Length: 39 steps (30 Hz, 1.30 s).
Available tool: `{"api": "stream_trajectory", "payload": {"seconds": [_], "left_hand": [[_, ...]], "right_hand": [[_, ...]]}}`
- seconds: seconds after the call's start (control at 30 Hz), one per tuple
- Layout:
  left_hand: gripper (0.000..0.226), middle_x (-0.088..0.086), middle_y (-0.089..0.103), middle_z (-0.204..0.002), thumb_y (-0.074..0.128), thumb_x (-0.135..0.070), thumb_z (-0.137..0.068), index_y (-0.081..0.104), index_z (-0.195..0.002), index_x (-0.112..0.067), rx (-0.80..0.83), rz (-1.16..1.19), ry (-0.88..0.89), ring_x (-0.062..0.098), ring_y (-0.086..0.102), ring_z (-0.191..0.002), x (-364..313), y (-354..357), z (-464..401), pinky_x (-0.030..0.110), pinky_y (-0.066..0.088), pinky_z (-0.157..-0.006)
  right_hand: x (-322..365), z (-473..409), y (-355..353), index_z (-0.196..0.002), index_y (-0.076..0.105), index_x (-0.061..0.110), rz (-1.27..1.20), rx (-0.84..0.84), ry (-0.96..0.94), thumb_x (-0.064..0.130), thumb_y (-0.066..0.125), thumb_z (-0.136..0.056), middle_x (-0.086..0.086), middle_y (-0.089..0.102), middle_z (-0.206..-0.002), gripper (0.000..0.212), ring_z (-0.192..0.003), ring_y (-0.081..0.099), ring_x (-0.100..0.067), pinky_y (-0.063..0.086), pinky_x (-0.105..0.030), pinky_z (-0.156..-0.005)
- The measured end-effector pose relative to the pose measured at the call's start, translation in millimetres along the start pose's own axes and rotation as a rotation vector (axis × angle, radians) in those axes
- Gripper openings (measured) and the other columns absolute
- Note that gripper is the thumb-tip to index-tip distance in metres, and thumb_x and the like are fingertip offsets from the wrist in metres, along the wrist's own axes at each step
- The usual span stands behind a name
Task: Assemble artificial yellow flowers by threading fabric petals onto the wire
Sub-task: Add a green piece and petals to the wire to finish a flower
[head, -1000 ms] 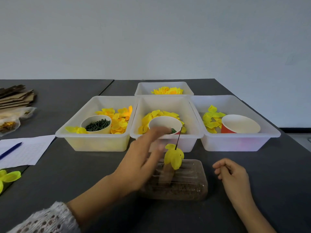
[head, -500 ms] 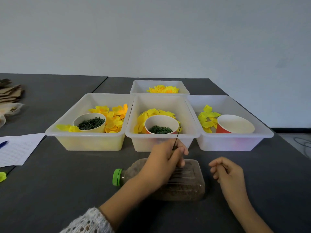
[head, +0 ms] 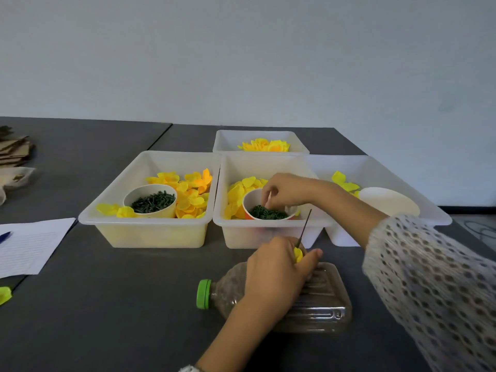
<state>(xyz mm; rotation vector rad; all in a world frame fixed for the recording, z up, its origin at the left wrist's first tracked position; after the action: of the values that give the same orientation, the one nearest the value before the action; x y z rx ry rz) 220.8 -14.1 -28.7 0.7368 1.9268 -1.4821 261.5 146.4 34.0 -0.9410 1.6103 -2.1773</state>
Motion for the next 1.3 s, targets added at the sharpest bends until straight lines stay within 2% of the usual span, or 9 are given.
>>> {"api": "stream_trajectory", "payload": {"seconds": [0.1, 0.23, 0.4, 0.5, 0.63, 0.77, 0.87, 0.97, 1.3], "left_hand": [[0.045, -0.006, 0.067, -0.068, 0.055, -0.062, -0.086, 0.059, -0.071, -0.020, -0.013, 0.005, 0.002, 0.008, 0.061, -0.067, 1, 1, 0, 0.037, 0.053, -0.072], [0.039, -0.011, 0.059, -0.082, 0.058, -0.061, -0.086, 0.041, -0.069, -0.030, -0.055, -0.048, 0.026, 0.008, 0.054, -0.076, -1, -1, 1, 0.028, 0.042, -0.064], [0.045, -0.008, 0.056, -0.068, 0.055, -0.062, -0.087, 0.047, -0.067, -0.024, -0.026, -0.104, -0.020, 0.009, 0.052, -0.063, 1, 1, -1, 0.024, 0.030, -0.052], [0.044, -0.008, 0.055, -0.069, 0.052, -0.061, -0.089, 0.045, -0.067, -0.023, -0.039, -0.103, -0.027, 0.008, 0.050, -0.062, 0, 1, -1, 0.028, 0.031, -0.054], [0.041, -0.008, 0.054, -0.070, 0.052, -0.056, -0.090, 0.044, -0.067, -0.023, -0.038, -0.106, -0.050, 0.011, 0.051, -0.064, 1, 2, -1, 0.030, 0.035, -0.060], [0.040, -0.007, 0.050, -0.064, 0.053, -0.051, -0.089, 0.042, -0.063, -0.022, -0.054, -0.121, -0.058, 0.010, 0.046, -0.058, -1, 2, -1, 0.030, 0.030, -0.053], [0.040, -0.005, 0.051, -0.064, 0.053, -0.049, -0.089, 0.042, -0.062, -0.021, -0.058, -0.131, -0.059, 0.009, 0.046, -0.057, -1, 2, -2, 0.030, 0.028, -0.051], [0.041, -0.005, 0.049, -0.062, 0.053, -0.049, -0.088, 0.040, -0.061, -0.021, -0.058, -0.137, -0.066, 0.012, 0.047, -0.058, -1, 1, -2, 0.032, 0.029, -0.052], [0.039, -0.004, 0.054, -0.066, 0.054, -0.048, -0.089, 0.042, -0.064, -0.021, -0.046, -0.130, -0.057, 0.010, 0.051, -0.061, -3, 1, 0, 0.031, 0.035, -0.053]], "right_hand": [[-3, -21, 20, -0.094, 0.072, 0.020, 0.214, 0.190, 0.073, 0.022, 0.070, -0.085, 0.003, 0.065, -0.090, 0.010, -0.076, 0.058, -0.016, 0.051, -0.031, -0.069], [-5, -30, 33, -0.074, 0.052, 0.016, 0.251, 0.123, 0.076, 0.008, 0.054, -0.086, -0.003, 0.051, -0.077, 0.014, -0.067, 0.042, -0.020, 0.034, -0.027, -0.054], [-7, -23, 26, -0.079, 0.059, 0.006, 0.133, 0.024, 0.034, 0.015, 0.062, -0.090, -0.013, 0.063, -0.087, 0.014, -0.079, 0.052, -0.022, 0.039, -0.031, -0.067], [-7, -8, 11, -0.081, 0.068, 0.007, -0.080, -0.158, -0.003, 0.009, 0.057, -0.092, -0.008, 0.066, -0.076, 0.016, -0.066, 0.058, -0.016, 0.046, -0.027, -0.066], [-1, 35, -10, -0.080, 0.071, 0.006, -0.600, -0.283, -0.028, 0.008, 0.053, -0.093, -0.006, 0.063, -0.066, 0.022, -0.046, 0.045, -0.011, 0.038, -0.020, -0.048], [1, 89, -24, -0.080, 0.070, 0.009, -1.106, -0.084, -0.112, 0.015, 0.055, -0.091, -0.007, 0.054, -0.060, 0.020, -0.041, 0.034, -0.010, 0.033, -0.018, -0.043], [2, 121, -21, -0.083, 0.069, 0.008, -1.186, 0.112, -0.133, 0.022, 0.060, -0.086, -0.006, 0.049, -0.059, 0.017, -0.042, 0.030, -0.008, 0.035, -0.016, -0.042], [4, 133, -11, -0.091, 0.065, 0.003, -1.216, 0.166, -0.114, 0.018, 0.053, -0.089, -0.005, 0.047, -0.058, 0.019, -0.042, 0.030, -0.005, 0.031, -0.014, -0.041], [8, 134, 2, -0.090, 0.065, 0.002, -1.228, 0.017, -0.101, 0.022, 0.055, -0.084, -0.004, 0.048, -0.058, 0.023, -0.041, 0.029, -0.005, 0.030, -0.013, -0.040]]}}
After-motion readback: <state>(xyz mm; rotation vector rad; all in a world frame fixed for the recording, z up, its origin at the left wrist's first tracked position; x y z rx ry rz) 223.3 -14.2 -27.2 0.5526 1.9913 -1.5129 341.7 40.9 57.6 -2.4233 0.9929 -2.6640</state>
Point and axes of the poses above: each hand's wrist, its own z-axis away from the middle knuckle, its own y-axis out of the palm, x = y × z, the point moved 3 cm from there along -z, towards the middle knuckle
